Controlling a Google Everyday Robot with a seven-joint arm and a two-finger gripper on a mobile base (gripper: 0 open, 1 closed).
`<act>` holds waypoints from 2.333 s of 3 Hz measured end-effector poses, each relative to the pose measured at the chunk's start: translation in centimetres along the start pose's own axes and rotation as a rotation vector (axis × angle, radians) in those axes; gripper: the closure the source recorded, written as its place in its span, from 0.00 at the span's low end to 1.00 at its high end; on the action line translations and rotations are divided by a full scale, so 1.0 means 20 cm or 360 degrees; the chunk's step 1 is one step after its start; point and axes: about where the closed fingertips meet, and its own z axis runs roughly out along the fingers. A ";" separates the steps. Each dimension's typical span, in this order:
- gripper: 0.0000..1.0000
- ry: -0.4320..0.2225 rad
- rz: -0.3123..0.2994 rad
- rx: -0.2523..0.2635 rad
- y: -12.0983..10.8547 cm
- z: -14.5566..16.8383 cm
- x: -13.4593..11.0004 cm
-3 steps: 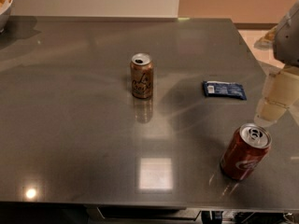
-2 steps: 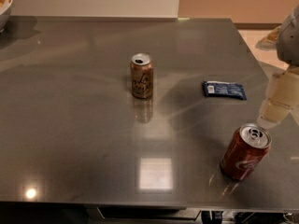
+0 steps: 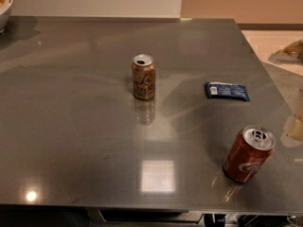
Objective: Move coke can near orange can
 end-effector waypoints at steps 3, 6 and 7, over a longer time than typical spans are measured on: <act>0.00 -0.0256 -0.0113 -0.0214 0.23 0.21 0.08; 0.39 -0.0395 -0.0119 -0.0301 0.33 0.31 0.04; 0.62 -0.0426 -0.0115 -0.0311 0.34 0.31 0.02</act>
Offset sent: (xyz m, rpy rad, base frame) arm -0.0478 0.0022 -0.0646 0.1805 0.0980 0.1696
